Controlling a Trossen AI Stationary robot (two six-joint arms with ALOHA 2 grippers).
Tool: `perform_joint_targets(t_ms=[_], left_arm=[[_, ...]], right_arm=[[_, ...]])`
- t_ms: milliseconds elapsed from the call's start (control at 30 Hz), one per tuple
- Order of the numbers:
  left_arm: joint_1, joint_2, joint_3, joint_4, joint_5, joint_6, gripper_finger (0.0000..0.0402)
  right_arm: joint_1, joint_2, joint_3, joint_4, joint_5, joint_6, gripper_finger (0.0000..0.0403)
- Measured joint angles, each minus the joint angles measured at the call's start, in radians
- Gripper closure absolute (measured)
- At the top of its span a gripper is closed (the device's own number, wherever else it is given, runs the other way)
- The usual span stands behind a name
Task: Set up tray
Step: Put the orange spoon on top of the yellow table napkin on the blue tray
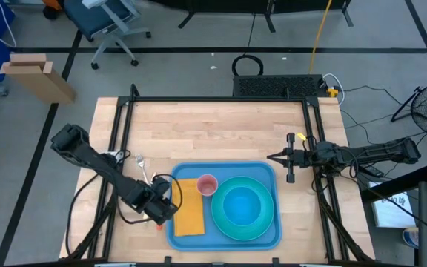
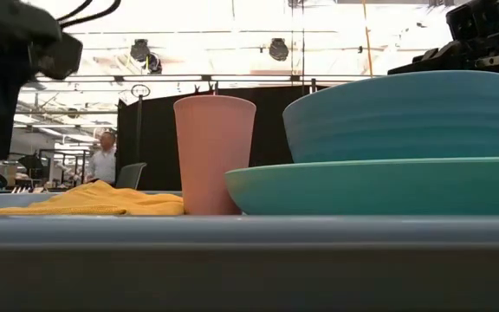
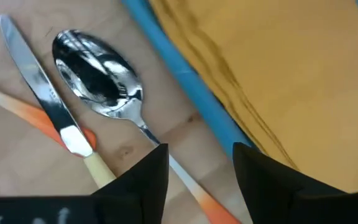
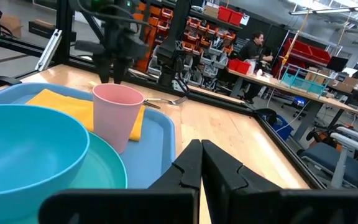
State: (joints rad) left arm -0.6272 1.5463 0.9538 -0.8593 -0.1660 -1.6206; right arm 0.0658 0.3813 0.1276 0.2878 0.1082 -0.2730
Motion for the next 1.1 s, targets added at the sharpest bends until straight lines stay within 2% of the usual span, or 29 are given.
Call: perform_joint_targets(t_ms=[167,333,567,933,1100], left_arm=[[0.004,0.0,-0.054,-0.011,0.009,-0.084,0.0235],[0.016,0.0,-0.082,-0.004,0.061,-0.084,0.0232],[0.019,0.002,-0.087,-0.002,0.05,-0.063,0.0221],[0.022,0.134,-0.082,0.073,0.066,-0.03,0.022],[0.023,0.143,-0.083,0.075,0.068,-0.042,0.0222]], right_arm=[[0.0,0.0,0.0,0.0,0.0,-0.001,0.0403],[0.0,0.0,0.0,0.0,0.0,-0.027,0.0403],[0.0,0.0,0.0,0.038,0.0,-0.018,0.0403],[0.0,0.0,0.0,0.036,0.0,0.005,0.0403],[0.0,0.0,0.0,0.034,-0.001,0.007,0.0403]])
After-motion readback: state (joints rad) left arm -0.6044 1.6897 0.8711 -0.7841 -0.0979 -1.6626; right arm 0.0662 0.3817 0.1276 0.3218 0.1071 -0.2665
